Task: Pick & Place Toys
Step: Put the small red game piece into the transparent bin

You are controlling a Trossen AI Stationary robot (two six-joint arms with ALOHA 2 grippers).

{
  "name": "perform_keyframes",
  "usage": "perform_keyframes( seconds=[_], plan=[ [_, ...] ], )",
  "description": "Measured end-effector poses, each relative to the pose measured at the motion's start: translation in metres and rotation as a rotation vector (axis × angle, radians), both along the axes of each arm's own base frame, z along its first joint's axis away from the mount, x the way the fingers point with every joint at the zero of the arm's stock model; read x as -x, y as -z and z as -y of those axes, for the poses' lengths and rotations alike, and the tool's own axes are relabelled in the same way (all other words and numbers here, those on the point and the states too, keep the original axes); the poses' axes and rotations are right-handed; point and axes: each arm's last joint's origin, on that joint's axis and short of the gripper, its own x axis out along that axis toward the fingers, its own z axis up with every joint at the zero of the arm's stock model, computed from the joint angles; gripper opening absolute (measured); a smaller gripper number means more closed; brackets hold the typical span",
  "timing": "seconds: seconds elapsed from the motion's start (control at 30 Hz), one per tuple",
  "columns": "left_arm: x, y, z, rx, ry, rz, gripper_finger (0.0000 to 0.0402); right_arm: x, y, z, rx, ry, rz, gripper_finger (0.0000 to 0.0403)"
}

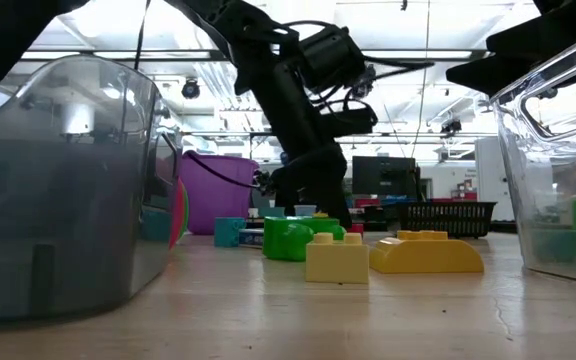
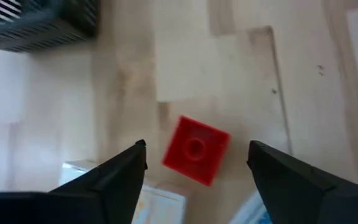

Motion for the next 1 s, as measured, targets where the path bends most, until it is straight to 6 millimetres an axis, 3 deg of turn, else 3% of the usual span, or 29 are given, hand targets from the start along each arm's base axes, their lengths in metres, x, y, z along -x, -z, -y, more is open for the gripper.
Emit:
perform_keyframes(
  seconds=[0.4, 0.77, 1.0],
  plan=[
    [0.003, 0.003, 0.004, 0.088, 0.039, -0.039, 0.0251, 0.000, 0.000, 0.000, 0.000, 0.001, 0.000, 0.0346],
    [0.005, 0.004, 0.037, 0.166, 0.117, -0.077, 0.0251, 0.000, 0.000, 0.000, 0.000, 0.001, 0.000, 0.0346],
    [0.000, -0.008, 0.065, 0.171, 0.177, -0.052, 0.0251, 0.000, 0.000, 0.000, 0.000, 0.001, 0.000, 0.0346]
  ],
)
